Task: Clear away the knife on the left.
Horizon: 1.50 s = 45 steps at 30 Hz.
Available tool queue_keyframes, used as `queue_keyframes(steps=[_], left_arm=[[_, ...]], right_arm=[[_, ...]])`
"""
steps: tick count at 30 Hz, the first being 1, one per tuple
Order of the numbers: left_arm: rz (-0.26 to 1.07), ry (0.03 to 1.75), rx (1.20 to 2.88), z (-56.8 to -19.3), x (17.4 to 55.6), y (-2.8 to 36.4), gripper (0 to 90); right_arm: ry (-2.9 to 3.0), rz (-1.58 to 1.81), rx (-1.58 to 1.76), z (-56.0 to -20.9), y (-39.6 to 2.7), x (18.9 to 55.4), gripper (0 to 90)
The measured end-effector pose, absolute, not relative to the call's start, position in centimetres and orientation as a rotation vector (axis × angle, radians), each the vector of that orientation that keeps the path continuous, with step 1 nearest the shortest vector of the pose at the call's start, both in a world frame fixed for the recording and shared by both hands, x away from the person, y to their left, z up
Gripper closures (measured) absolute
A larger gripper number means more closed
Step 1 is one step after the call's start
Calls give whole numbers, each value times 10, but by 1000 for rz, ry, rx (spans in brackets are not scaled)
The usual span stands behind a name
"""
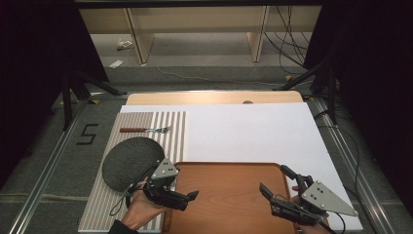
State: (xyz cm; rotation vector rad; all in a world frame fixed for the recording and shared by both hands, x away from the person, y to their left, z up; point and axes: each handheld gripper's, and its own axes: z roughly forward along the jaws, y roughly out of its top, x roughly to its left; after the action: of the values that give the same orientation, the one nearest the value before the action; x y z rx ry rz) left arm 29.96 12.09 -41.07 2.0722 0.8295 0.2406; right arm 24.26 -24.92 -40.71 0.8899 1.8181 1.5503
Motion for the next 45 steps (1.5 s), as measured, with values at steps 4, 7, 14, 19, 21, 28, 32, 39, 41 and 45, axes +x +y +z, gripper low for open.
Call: queue_keyframes(steps=[4, 7, 14, 19, 21, 28, 32, 39, 41, 45], left_arm=[[255, 807, 2017, -407, 297, 124, 81], [246, 799, 1951, -404, 295, 128, 83], [266, 765, 1807, -398, 290, 140, 86], [280, 737, 1751, -398, 285, 146, 92], [284, 728, 1730, -399, 282, 148, 92], [275, 712, 1727, -404, 275, 146, 97], [290, 703, 1751, -404, 275, 142, 94], [282, 694, 1745, -404, 275, 143, 95], [283, 693, 1746, -403, 275, 143, 95], [278, 697, 1752, -404, 276, 142, 95]], right_arm=[[1819, 1550, 890, -407, -249, 243, 192], [1819, 1551, 890, -407, -249, 243, 192], [1817, 1553, 890, -407, -249, 242, 191], [1818, 1554, 890, -407, -249, 243, 191], [1818, 1554, 891, -407, -249, 242, 191], [1820, 1556, 890, -407, -249, 242, 191], [1821, 1556, 891, -407, -249, 242, 190], [1823, 1569, 887, -407, -249, 242, 187], [1822, 1569, 887, -407, -249, 242, 187], [1821, 1567, 886, -407, -249, 242, 188]])
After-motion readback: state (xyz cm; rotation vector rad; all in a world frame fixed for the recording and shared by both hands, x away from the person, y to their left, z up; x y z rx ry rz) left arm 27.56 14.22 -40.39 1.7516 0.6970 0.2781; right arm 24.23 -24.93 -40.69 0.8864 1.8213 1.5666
